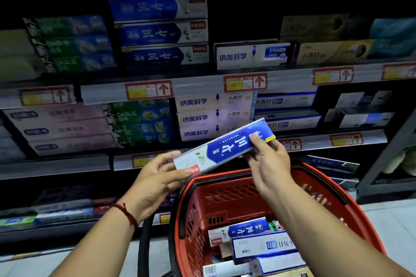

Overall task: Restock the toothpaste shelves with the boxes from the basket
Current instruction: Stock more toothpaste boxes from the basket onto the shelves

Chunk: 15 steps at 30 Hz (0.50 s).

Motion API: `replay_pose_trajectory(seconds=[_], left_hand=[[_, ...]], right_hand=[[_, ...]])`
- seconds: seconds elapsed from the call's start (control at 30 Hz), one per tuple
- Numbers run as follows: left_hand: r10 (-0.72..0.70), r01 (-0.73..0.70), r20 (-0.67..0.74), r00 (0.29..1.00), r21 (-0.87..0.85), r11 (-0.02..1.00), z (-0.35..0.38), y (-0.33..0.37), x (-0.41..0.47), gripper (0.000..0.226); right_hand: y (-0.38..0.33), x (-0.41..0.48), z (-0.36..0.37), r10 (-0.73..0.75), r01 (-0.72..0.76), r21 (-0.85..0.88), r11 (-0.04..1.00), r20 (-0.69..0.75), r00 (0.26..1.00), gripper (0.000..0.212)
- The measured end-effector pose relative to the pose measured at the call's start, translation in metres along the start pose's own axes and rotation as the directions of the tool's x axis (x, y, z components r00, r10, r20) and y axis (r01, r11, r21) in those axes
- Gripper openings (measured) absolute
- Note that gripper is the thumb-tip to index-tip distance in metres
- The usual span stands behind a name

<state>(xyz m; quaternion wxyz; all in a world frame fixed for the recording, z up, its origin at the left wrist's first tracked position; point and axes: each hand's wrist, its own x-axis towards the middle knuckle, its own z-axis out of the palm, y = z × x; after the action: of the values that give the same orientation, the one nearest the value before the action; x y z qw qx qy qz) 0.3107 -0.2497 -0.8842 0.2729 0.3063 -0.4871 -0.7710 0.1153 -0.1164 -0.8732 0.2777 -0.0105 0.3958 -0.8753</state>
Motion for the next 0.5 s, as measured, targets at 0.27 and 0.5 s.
replay_pose_trajectory(seconds=[0.27,0.5], left_hand=[[0.077,-0.109,0.121,0.990,0.279,0.954,0.026,-0.016,0.000,0.065],[0.073,-0.131,0.193,0.979,0.309,0.942,0.035,-0.012,-0.003,0.057]], right_hand=[[0.022,-0.027,0.008,0.081,0.061,-0.415,0.908,0.317,0.945,0.045],[0.004,-0.029,0.005,0.076,0.351,-0.649,0.675,0.534,0.842,0.060]])
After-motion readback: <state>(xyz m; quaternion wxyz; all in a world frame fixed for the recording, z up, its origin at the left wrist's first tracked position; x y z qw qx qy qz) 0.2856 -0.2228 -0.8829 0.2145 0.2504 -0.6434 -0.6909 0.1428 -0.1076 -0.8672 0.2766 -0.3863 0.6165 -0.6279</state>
